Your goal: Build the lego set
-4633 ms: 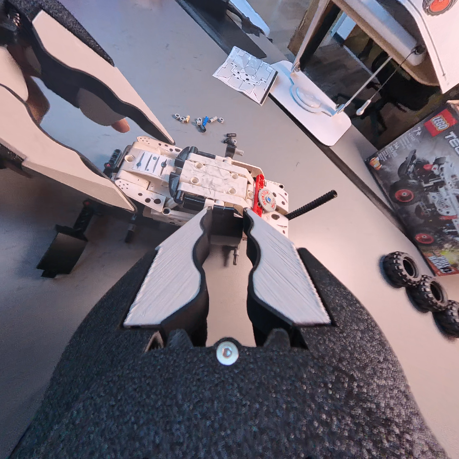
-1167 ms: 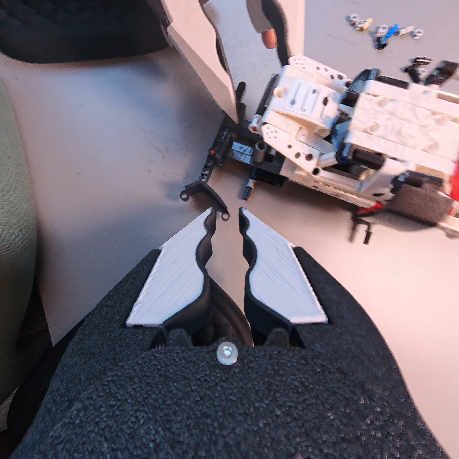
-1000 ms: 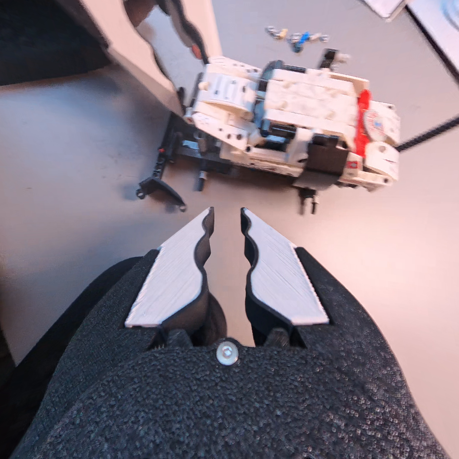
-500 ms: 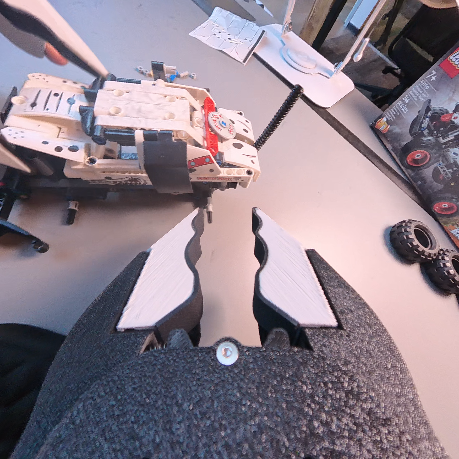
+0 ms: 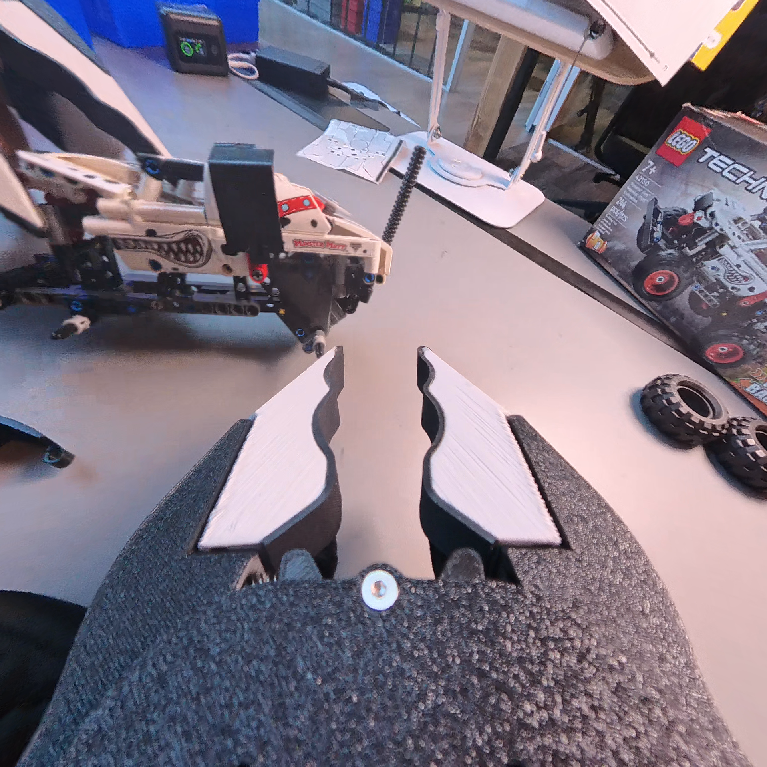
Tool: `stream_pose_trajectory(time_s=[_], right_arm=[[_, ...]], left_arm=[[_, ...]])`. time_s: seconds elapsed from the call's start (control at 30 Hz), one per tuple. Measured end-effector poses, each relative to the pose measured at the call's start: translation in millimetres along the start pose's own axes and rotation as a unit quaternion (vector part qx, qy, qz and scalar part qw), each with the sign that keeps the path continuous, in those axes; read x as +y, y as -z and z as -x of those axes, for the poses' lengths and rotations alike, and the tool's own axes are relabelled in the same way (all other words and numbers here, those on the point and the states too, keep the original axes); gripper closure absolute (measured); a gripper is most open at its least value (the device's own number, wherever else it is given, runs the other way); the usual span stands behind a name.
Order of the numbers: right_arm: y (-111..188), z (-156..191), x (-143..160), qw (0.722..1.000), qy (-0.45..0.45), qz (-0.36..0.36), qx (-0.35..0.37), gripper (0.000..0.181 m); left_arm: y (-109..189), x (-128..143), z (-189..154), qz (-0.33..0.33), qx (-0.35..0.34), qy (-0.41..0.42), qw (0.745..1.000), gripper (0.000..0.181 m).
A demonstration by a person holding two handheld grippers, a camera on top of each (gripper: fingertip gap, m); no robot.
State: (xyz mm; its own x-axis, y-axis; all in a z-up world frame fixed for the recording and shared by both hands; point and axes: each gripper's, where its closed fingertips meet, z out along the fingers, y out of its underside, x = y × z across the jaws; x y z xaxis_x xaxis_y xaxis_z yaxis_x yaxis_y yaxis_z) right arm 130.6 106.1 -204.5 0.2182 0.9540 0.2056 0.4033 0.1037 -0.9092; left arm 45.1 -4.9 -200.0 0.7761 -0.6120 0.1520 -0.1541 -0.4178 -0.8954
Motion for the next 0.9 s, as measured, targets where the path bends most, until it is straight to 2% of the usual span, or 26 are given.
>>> stream_pose_trajectory(time_s=[0.23,0.4,0.57,0.63,0.77,0.87,0.9], right_arm=[[2,30,-24,0.997,0.025,-0.059,-0.047,0.148],[-7,48,-37,0.992,0.072,-0.065,-0.076,0.154],[-16,54,-58,0.987,0.079,-0.082,-0.115,0.158],[-23,51,-68,0.986,0.081,-0.082,-0.117,0.157],[-44,59,-71,0.985,0.07,-0.04,-0.154,0.139],[-49,65,-74,0.979,0.066,-0.044,-0.189,0.156],[-49,65,-76,0.977,0.056,-0.046,-0.199,0.157]], left_arm=[[16,-2,18,-0.014,0.087,0.075,0.993,0.111],[22,-5,26,-0.021,0.143,0.112,0.983,0.111],[26,-6,28,-0.03,0.188,0.151,0.97,0.111],[27,-7,28,-0.029,0.195,0.156,0.968,0.111],[27,-7,29,-0.028,0.202,0.168,0.964,0.111],[28,-6,30,-0.029,0.205,0.179,0.962,0.111],[29,-6,30,-0.03,0.206,0.181,0.961,0.111]])
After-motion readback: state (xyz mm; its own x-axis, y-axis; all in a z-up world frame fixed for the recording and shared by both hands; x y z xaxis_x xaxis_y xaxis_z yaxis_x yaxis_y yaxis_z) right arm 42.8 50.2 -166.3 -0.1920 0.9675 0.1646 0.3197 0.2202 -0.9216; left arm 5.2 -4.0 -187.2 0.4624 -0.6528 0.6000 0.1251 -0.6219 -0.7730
